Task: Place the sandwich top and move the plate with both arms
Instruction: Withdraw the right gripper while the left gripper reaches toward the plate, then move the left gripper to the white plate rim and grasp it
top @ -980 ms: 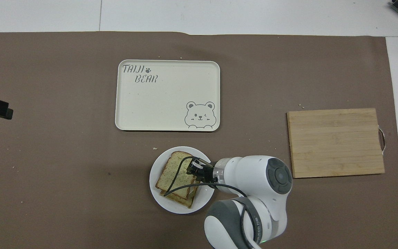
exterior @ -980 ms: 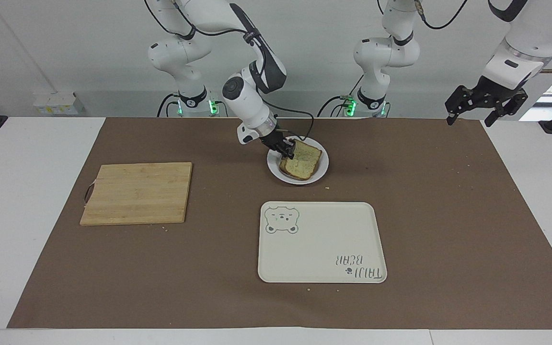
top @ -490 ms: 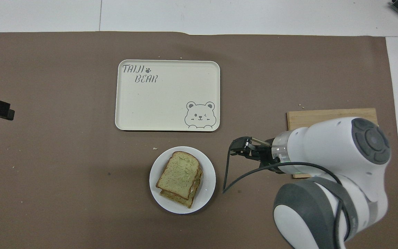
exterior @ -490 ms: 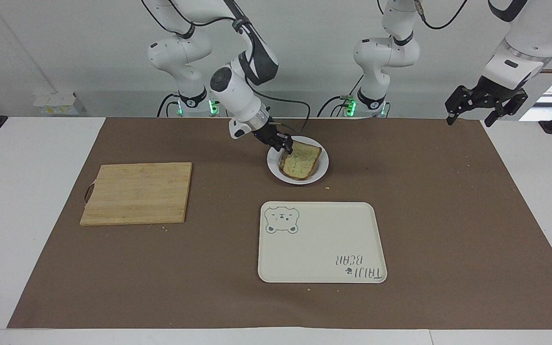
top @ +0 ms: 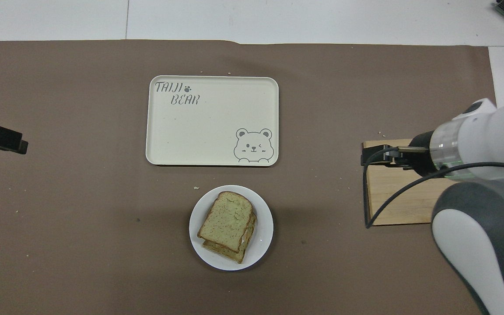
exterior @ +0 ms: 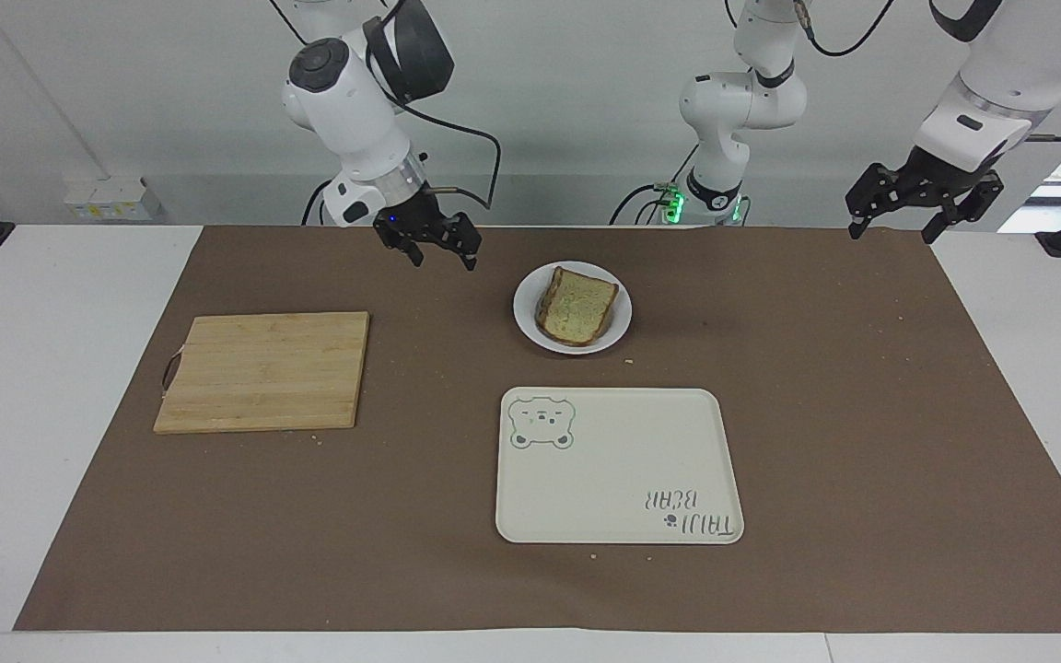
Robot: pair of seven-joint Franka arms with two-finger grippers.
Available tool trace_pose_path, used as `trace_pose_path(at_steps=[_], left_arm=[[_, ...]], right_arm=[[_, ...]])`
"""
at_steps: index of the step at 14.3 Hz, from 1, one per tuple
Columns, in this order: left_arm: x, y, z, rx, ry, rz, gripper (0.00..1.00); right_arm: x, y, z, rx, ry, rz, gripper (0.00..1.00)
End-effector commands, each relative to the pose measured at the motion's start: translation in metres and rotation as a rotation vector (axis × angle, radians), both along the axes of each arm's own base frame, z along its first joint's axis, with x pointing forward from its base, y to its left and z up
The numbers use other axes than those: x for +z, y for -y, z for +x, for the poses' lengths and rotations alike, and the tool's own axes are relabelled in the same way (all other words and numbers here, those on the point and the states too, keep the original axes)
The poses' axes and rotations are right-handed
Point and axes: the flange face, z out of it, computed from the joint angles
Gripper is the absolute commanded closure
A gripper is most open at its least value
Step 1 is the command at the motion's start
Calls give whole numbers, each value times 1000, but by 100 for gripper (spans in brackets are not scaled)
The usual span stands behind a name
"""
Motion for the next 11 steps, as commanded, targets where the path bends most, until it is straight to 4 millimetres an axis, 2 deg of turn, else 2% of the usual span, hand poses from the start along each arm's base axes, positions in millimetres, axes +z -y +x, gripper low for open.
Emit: trace_pose_path(at_steps=[1, 2, 3, 5, 6, 7, 10, 11], left_arm=[[-21, 5, -22, 33, 79, -63, 0], [-31, 8, -30, 42, 79, -74, 0], [-44, 18, -36, 37, 50, -128, 0], [-61, 33, -48, 36, 1, -236, 0], [-76, 47, -54, 9, -24, -260, 0], [-91, 55, -61, 10, -16, -298, 0], [-139, 76, -88, 13, 26, -410, 0], [-155, 80, -99, 16, 3, -432, 0]], right_arm=[[17, 38, 14, 120, 30, -116, 0], [19, 53, 13, 145, 28, -153, 0], [32, 63, 13, 146, 30, -183, 0], [43, 70, 6, 102, -29, -182, 0], [53, 80, 4, 51, -37, -174, 0], [72, 88, 1, 25, -42, -170, 0], [88, 102, 10, 4, -105, -166, 0], [86, 102, 11, -5, -100, -158, 0]])
